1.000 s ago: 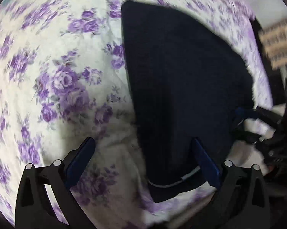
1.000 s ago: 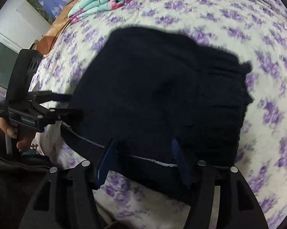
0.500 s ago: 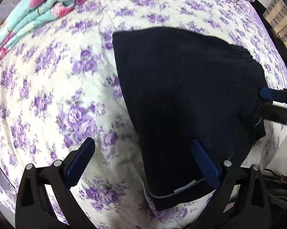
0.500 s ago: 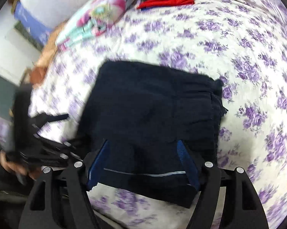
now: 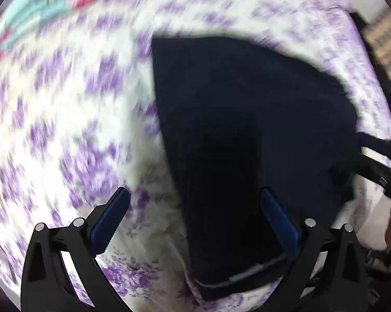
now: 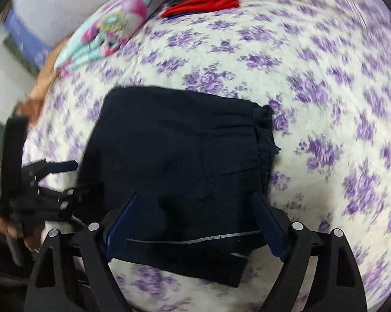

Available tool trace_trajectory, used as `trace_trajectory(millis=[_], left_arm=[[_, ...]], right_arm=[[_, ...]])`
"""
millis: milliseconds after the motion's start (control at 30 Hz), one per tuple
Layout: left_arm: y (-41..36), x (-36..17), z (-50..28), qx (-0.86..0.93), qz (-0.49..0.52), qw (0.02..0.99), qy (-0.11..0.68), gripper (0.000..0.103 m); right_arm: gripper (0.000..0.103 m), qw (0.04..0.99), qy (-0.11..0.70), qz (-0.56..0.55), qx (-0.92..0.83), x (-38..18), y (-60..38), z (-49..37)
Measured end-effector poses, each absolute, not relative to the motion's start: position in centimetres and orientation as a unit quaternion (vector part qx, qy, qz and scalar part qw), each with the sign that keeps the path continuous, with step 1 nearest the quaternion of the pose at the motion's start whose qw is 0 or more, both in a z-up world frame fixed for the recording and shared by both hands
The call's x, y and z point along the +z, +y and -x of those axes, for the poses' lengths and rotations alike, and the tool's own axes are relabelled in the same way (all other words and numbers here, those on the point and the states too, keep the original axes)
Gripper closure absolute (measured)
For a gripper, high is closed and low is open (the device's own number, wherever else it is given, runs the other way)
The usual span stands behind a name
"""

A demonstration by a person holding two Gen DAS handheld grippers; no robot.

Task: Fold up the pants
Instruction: 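Lift the folded navy pants with both grippers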

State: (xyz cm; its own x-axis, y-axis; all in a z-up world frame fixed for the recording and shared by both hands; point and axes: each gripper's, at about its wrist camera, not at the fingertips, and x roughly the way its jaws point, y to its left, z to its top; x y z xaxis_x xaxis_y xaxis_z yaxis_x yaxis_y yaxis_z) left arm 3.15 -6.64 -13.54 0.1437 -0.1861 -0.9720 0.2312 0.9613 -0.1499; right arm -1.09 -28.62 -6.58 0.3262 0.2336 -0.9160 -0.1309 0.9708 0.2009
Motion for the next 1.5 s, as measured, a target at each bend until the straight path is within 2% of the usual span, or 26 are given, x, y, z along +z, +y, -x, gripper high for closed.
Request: trace_trajectory(millis=[100,267,400,467,600,700,767,833,867,967,1000,1033,1067,1100,1133,1167,1200,1233,1267,1400,1500], left_arm=[[-5.7,-12.8,-3.5,-0.146,0.025,0.764,0.629,0.005],[-4.6,-12.3,-4.4,-0.186,0.100,0.746,0.631,0.005],[-5.1,-13.9,-5.9,-0.227,0.141,0.717,0.644,0.007],[-5.5,-15.6,-7.1,-0.229,0.152,0.696,0.664,0.014],[-5.5,-16.6,-8.0,-0.235,0.193,0.679,0.668,0.011],[-6.3,-16.4,-8.1,-0.235,0.185,0.677,0.672,0.013],[-6.7,-16.2,-7.8,-0.224,0.164,0.685,0.674,0.021],[-7.2,-15.6,-7.9,-0.207,0.139,0.694,0.675,0.031],[-7.4,-15.3,-7.8,-0.197,0.127,0.700,0.675,0.038],[-8.5,-13.7,-6.7,-0.162,0.079,0.725,0.665,0.044],[-8.8,-13.6,-6.6,-0.153,0.072,0.729,0.663,0.043],[-8.6,-14.0,-6.9,-0.153,0.086,0.725,0.666,0.036],[-8.0,-14.7,-7.4,-0.157,0.109,0.717,0.670,0.018],[-7.4,-16.2,-8.2,-0.160,0.154,0.700,0.679,0.013],[-6.6,-16.5,-8.7,-0.162,0.181,0.696,0.675,0.007],[-6.3,-16.3,-9.0,-0.157,0.201,0.693,0.674,0.010],[-6.1,-16.1,-9.2,-0.145,0.210,0.686,0.682,0.015],[-6.1,-15.5,-9.3,-0.142,0.204,0.686,0.684,0.028],[-5.9,-14.8,-9.2,-0.146,0.198,0.688,0.683,0.038],[-5.3,-9.2,-9.4,-0.181,0.195,0.719,0.642,0.053],[-5.1,-2.6,-12.3,-0.188,0.178,0.784,0.565,0.053]], right_arm=[[0.013,0.818,0.558,-0.060,0.124,-5.6,-29.0,1.1],[0.012,0.813,0.550,-0.160,0.107,-5.6,-34.0,0.4],[0.012,0.776,0.569,-0.238,0.133,-8.4,-36.8,-0.1],[0.012,0.756,0.577,-0.266,0.157,-10.5,-37.0,-0.5],[0.012,0.735,0.575,-0.314,0.175,-13.7,-36.6,-1.8],[0.013,0.744,0.568,-0.294,0.193,-13.5,-35.0,-2.6],[0.020,0.747,0.581,-0.262,0.189,-13.2,-33.6,-2.9],[0.047,0.740,0.595,-0.244,0.195,-12.7,-32.6,-3.0],[0.052,0.734,0.600,-0.247,0.202,-12.5,-32.4,-2.9],[0.055,0.726,0.612,-0.237,0.207,-11.5,-31.2,-2.8],[0.049,0.723,0.616,-0.237,0.205,-11.6,-31.2,-2.8],[0.032,0.715,0.621,-0.247,0.205,-12.1,-31.3,-3.2],[0.031,0.704,0.628,-0.258,0.206,-12.9,-31.5,-3.7],[0.032,0.692,0.637,-0.270,0.206,-14.0,-31.7,-4.2],[0.039,0.689,0.639,-0.271,0.208,-14.2,-31.7,-4.6],[0.045,0.689,0.641,-0.264,0.211,-14.0,-31.6,-4.7],[0.057,0.687,0.643,-0.254,0.223,-13.4,-31.2,-5.0],[0.064,0.680,0.642,-0.252,0.247,-12.5,-31.0,-5.2],[0.065,0.678,0.637,-0.252,0.266,-11.5,-31.0,-5.2],[0.066,0.707,0.579,-0.194,0.358,-4.1,-29.5,-6.4],[0.066,0.749,0.508,-0.151,0.398,1.4,-28.9,-9.9]])
